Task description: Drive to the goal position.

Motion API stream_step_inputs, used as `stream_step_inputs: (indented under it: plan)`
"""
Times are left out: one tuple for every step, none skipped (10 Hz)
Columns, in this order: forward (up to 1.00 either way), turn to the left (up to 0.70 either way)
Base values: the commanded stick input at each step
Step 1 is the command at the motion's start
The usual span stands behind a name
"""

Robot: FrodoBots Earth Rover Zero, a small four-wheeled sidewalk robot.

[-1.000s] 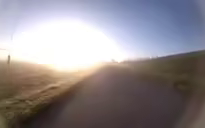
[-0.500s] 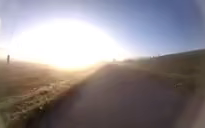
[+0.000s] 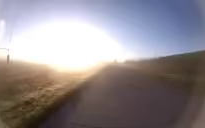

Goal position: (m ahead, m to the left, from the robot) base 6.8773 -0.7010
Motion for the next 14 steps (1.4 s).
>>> stream_step_inputs:
  plan:
    - [1.0, -0.4]
    - [1.0, -0.4]
    - [1.0, -0.4]
    - [1.0, -0.35]
    - [1.0, -0.18]
    - [1.0, 0.0]
    - [1.0, 0.0]
    - [1.0, 0.0]
    - [1.0, 0.0]
    - [1.0, 0.0]
    - [1.0, 0.0]
    - [1.0, 0.0]
    - [1.0, 0.0]
    - [1.0, 0.0]
